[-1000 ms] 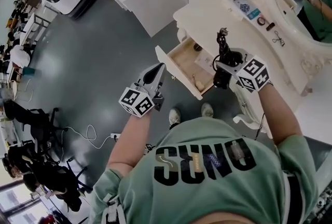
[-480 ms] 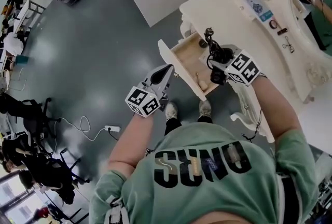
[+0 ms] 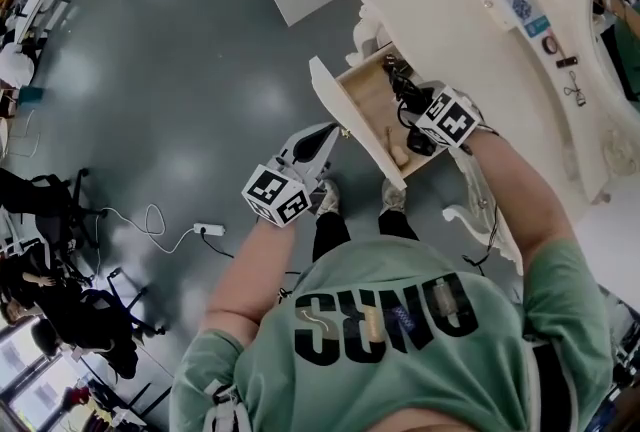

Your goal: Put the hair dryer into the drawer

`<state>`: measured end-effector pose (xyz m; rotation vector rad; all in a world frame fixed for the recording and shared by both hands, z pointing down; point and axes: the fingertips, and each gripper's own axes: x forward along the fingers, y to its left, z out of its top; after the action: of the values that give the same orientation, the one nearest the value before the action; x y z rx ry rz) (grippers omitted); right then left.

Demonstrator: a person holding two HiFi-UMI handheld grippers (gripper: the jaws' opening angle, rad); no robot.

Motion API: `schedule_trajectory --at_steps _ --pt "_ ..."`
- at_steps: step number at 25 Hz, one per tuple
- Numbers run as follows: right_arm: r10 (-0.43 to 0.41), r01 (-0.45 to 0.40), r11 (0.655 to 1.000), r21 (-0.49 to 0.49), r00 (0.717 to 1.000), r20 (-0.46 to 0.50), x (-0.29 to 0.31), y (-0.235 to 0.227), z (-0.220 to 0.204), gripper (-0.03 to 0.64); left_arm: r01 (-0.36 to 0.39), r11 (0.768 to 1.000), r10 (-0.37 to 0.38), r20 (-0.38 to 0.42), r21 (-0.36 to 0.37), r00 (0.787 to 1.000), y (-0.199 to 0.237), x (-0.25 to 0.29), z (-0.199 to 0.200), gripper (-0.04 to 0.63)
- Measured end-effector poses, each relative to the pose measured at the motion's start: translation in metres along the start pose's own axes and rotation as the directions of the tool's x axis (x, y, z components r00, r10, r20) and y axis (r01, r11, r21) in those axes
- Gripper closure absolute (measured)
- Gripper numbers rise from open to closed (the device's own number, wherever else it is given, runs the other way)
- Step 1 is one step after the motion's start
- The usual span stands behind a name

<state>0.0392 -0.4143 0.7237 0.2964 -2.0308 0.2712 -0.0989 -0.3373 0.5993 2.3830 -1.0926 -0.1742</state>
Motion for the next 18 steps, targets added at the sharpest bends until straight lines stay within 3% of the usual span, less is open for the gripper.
schedule_trajectory --at_steps 7,12,18 --pt "0.002 -0.003 1.000 -0.004 0.991 -0.131 0.048 -0.005 -0.019 0.439 -0.001 1.000 0.001 -0.009 -0.027 1.000 0.013 -0.004 -0.016 0.586" --pt "-0.005 0.005 1.000 -0.003 0.967 -0.255 0.072 -0.006 -0.038 0.439 -0.004 0.999 0.003 -0.018 -0.041 1.000 0.020 -0.008 -0.024 0.586" --pt "-0.029 0.016 0.999 -0.042 0.945 -0.327 0.094 -0.009 -0.037 0.437 -0.014 0.999 0.013 -0.023 -0.047 1.000 0.028 -0.017 -0.028 0.586"
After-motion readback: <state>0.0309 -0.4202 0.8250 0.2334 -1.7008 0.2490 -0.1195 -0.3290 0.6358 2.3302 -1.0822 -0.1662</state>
